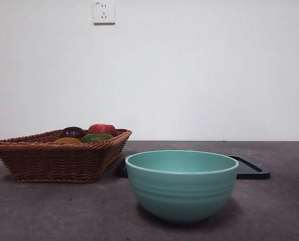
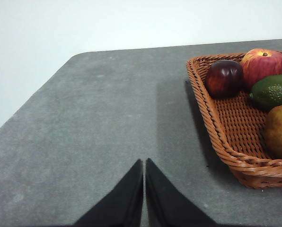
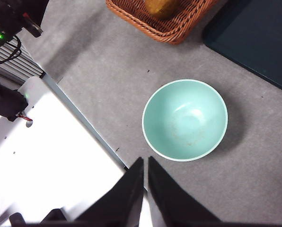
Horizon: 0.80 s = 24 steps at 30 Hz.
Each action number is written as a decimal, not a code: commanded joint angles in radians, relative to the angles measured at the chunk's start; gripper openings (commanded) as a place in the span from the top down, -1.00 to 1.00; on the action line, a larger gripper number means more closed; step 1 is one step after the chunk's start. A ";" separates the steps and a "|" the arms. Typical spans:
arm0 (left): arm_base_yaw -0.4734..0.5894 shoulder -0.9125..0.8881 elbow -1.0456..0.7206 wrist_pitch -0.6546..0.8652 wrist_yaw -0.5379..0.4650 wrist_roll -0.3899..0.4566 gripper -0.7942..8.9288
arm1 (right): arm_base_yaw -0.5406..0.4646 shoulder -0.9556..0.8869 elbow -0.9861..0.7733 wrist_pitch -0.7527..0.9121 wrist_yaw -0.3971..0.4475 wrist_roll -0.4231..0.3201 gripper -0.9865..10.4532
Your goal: Pick up the wifruite, put it on the bowl, pick up the plate, put it on desk
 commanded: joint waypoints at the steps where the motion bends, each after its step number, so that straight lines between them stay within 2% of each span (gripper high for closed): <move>1: 0.002 -0.002 -0.021 -0.006 0.001 -0.005 0.82 | 0.010 0.008 0.012 0.010 0.000 -0.012 0.82; 4: 0.002 -0.002 -0.021 -0.006 0.001 -0.005 0.82 | 0.010 0.008 0.012 0.010 0.000 -0.013 0.82; 7: 0.002 -0.002 -0.021 -0.006 0.001 -0.005 0.82 | -0.018 -0.008 0.011 0.030 0.035 -0.072 0.82; 10: 0.002 -0.002 -0.021 -0.006 0.001 -0.005 0.82 | -0.067 -0.032 -0.002 0.122 0.077 -0.118 0.82; 14: 0.002 -0.002 -0.021 -0.006 0.001 -0.005 0.82 | -0.216 -0.106 -0.090 0.361 0.065 -0.172 0.82; 16: 0.002 -0.002 -0.021 -0.006 0.001 -0.005 0.82 | -0.306 -0.154 -0.159 0.460 0.052 -0.174 0.82; 21: 0.002 -0.002 -0.021 -0.006 0.001 -0.005 0.82 | -0.602 -0.367 -0.445 0.710 0.054 -0.182 0.82; 24: 0.002 -0.002 -0.021 -0.006 0.001 -0.005 0.82 | -0.669 -0.463 -0.568 0.801 0.061 -0.209 0.82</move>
